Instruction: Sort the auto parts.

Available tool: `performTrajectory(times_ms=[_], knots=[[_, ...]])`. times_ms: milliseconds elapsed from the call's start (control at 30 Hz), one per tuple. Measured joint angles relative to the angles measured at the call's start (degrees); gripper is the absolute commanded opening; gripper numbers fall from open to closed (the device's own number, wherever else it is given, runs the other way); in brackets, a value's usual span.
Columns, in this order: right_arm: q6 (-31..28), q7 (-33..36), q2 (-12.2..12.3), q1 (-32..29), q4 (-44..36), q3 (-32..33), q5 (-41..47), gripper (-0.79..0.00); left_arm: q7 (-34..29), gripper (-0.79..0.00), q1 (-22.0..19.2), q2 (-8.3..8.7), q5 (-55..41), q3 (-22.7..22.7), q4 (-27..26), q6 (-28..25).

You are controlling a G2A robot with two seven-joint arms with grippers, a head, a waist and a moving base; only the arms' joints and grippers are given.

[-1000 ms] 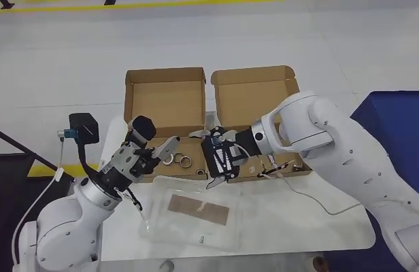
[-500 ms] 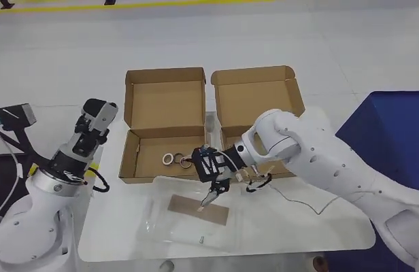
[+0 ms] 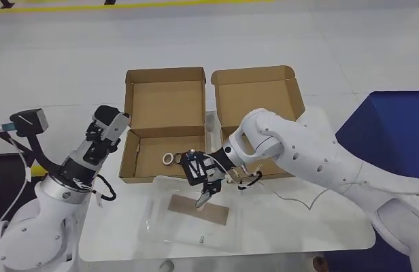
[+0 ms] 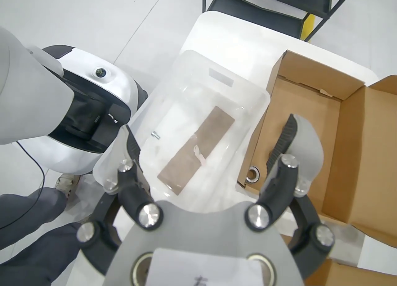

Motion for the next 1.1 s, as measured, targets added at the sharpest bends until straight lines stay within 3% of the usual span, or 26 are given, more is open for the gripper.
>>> performTrajectory(times_ms=[67,133,300,367,533,867,1000,1100], knots=[[0.0,-3.4,0.0,0.7,-4.9,-1.3,-4.7,0.000,0.0,0.000,0.0,0.00,0.0,0.0,0.0,0.0],[0.0,-2.1,-0.9,1.2,-5.5,-4.1,-9.7,0.000,0.0,0.000,0.0,0.00,0.0,0.0,0.0,0.0],[0.0,14.2,-5.6,-1.4,-1.9,-3.6,-3.9,0.000,0.0,0.000,0.0,0.00,0.0,0.0,0.0,0.0],[0.0,19.1,-6.0,-1.5,-1.5,-3.6,-1.8,0.000,0.0,0.000,0.0,0.00,0.0,0.0,0.0,0.0],[0.0,15.9,-5.8,-1.4,-1.6,-3.6,-3.2,0.000,0.0,0.000,0.0,0.00,0.0,0.0,0.0,0.0],[0.0,15.6,-5.8,-1.6,-2.1,-3.3,-3.4,0.000,0.0,0.000,0.0,0.00,0.0,0.0,0.0,0.0],[0.0,12.1,-5.6,-2.7,-10.0,-3.7,-13.0,0.000,0.0,0.000,0.0,0.00,0.0,0.0,0.0,0.0],[0.0,17.3,-5.8,-4.4,-12.9,-3.7,-18.5,0.000,0.0,0.000,0.0,0.00,0.0,0.0,0.0,0.0]])
